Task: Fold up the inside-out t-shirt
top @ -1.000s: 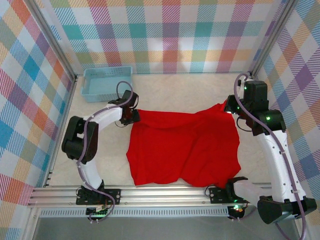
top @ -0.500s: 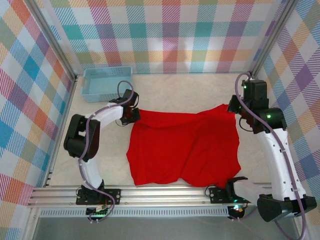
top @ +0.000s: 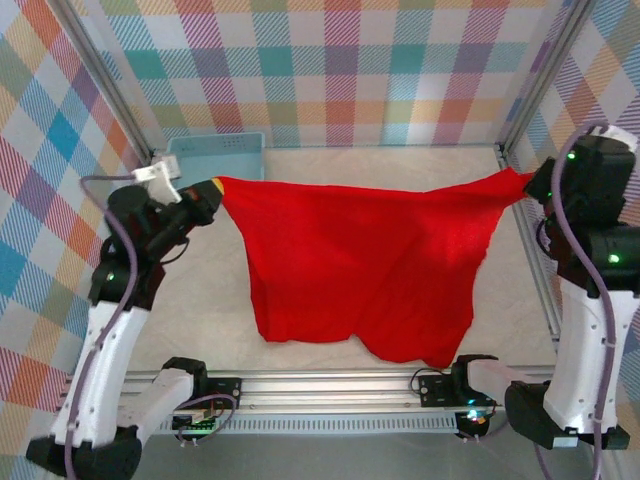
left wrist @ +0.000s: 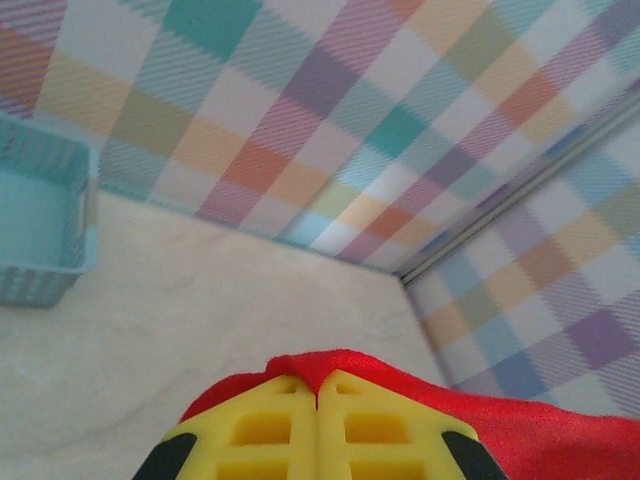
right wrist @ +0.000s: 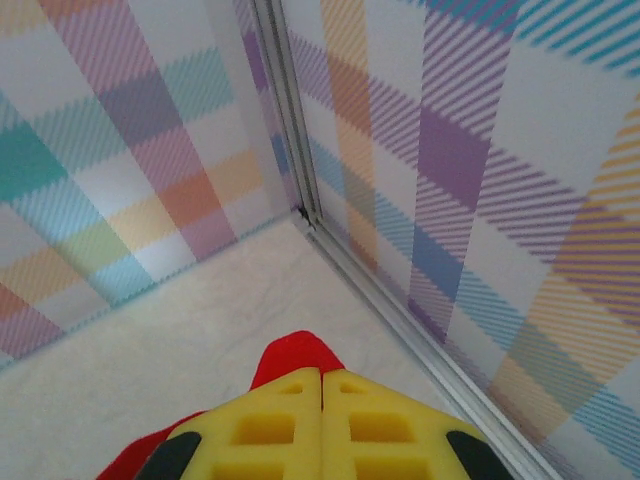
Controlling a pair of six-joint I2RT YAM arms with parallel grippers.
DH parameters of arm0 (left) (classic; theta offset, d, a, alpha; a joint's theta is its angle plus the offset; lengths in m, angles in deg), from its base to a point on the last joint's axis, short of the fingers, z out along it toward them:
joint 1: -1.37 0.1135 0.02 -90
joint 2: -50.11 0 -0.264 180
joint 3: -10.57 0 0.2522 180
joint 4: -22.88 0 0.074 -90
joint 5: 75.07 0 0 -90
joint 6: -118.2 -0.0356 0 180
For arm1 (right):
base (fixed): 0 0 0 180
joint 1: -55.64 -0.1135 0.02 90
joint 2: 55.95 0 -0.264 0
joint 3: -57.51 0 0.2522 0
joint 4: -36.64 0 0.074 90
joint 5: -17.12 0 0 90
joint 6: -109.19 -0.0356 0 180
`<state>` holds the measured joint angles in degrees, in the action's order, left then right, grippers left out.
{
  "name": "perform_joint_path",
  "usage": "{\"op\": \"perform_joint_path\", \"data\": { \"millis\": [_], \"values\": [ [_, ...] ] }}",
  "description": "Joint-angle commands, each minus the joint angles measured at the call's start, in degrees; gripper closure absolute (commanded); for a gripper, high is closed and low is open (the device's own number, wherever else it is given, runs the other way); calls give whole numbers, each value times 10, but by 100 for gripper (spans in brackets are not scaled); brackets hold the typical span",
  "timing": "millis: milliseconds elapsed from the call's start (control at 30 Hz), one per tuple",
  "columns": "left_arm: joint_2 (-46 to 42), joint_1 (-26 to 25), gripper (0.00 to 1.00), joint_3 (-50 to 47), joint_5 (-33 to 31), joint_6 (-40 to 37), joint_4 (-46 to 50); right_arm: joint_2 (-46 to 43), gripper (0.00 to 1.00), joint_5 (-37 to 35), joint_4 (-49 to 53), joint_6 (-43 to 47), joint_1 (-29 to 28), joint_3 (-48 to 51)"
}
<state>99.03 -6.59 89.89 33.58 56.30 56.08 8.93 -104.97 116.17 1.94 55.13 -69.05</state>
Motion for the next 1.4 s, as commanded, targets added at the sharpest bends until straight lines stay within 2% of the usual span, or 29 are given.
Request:
{"op": "perform_joint_path", "data": {
  "millis": [0, 233, 367, 500, 600, 733, 900, 1133, 1267, 1367],
  "values": [
    [-48, 12, 100, 29, 42, 14, 14, -13, 100, 2, 21, 18, 5, -72],
    [-146, 12, 100, 97, 54, 3, 38, -103, 100, 108, -8, 35, 5, -159],
    [-170, 12, 100, 140, 73, 2, 50, -126, 100, 113, -10, 49, 5, -248],
    [-179, 13, 100, 172, 66, 5, 59, -108, 100, 105, -13, 64, 5, -317],
    [-164, 12, 100, 176, 48, 3, 70, -85, 100, 108, -23, 68, 3, -321],
    [-127, 13, 100, 146, 30, 4, 64, -55, 100, 123, -41, 68, 3, -270],
    [-42, 13, 100, 80, 15, 0, 38, -26, 100, 149, -102, 65, 2, -130],
    [159, 0, 100, -38, 3, 4, -98, 32, 100, 176, -250, 55, 3, 125],
    [329, -23, 100, -7, -9, -3, -136, 118, 100, 163, -322, 52, 3, 208],
    [449, -38, 100, 60, -29, -6, -134, 203, 100, 138, -353, 52, 3, 214]
  ]
}}
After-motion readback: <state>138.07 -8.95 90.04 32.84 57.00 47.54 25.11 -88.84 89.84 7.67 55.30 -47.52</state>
